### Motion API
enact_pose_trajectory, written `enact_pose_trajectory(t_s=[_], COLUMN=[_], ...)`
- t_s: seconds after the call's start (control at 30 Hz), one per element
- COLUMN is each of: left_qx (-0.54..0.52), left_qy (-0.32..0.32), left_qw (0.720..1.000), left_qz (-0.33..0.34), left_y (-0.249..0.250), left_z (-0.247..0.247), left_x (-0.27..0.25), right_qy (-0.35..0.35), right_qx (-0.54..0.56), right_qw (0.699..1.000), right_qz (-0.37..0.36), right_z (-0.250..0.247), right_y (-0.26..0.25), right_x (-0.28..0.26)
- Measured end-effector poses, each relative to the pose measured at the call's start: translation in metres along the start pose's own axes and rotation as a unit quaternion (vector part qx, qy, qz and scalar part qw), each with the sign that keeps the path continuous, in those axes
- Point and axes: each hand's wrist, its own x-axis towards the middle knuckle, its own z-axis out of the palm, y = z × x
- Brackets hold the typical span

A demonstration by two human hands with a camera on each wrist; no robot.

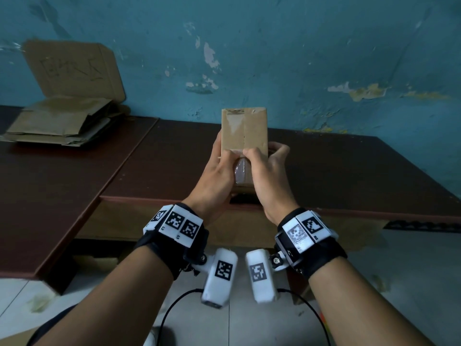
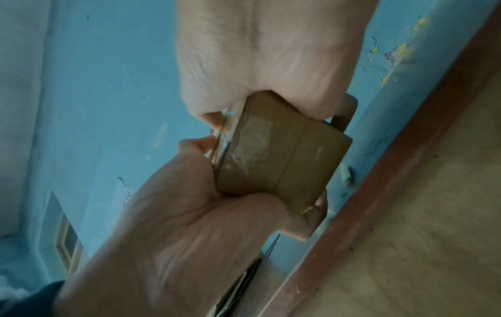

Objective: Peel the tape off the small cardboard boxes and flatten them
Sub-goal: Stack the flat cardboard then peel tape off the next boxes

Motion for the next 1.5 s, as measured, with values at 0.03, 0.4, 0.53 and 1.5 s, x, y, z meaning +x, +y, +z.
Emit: enact_pose_trajectory(t_s=[0.03,0.4,0.53,1.5], left_qx=[0.004,-0.124,-0.147,-0.099], left_qy=[-0.005,0.004,0.003,-0.005], left_qw=[1.0,0.992,0.989,0.992], left_qz=[0.001,-0.037,-0.032,-0.074], left_y=[0.001,0.01,0.008,0.02], left_z=[0.0,-0.001,0.002,0.004], left_x=[-0.001,-0.003,-0.003,-0.01], right_qy=[0.0,-0.004,0.043,0.01], right_qx=[0.008,0.023,-0.011,0.032], right_qw=[1.0,1.0,0.998,0.999], right_qz=[0.002,-0.008,-0.048,-0.018], right_z=[-0.002,0.0,0.003,-0.001], right_y=[0.001,-0.009,-0.005,-0.007], right_x=[0.0,-0.007,-0.003,-0.009])
